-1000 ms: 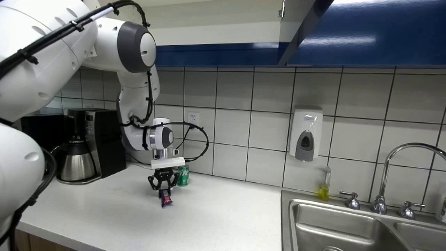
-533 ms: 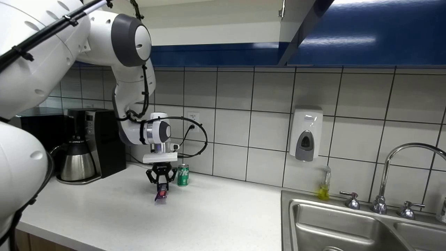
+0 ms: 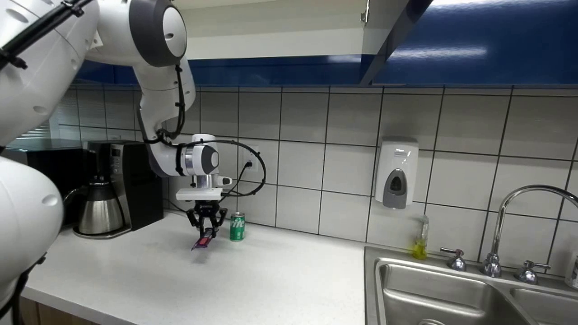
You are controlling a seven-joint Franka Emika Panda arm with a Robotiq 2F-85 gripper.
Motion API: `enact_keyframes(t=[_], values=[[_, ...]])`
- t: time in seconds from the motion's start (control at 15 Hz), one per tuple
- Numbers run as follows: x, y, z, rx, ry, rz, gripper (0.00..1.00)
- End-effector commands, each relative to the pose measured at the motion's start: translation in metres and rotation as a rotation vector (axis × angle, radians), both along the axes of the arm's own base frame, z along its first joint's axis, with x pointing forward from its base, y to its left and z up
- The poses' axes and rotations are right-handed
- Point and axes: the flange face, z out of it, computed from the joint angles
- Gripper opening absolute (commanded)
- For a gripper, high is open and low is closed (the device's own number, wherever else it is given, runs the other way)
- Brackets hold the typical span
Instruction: Move the chocolate bar to the open cupboard
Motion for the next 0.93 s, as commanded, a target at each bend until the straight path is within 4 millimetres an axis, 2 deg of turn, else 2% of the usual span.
enact_keyframes(t=[0.0,0.47,0.87], values=[[-0.027,-0.010,0.023,-0.017,0.009,-0.073,0.16],[-0.077,-0.026,0.044,-0.024,0.021,-0.114,0.16],[-0.132,-0.035,0.065,-0.026,0.026,-0.132,0.16]])
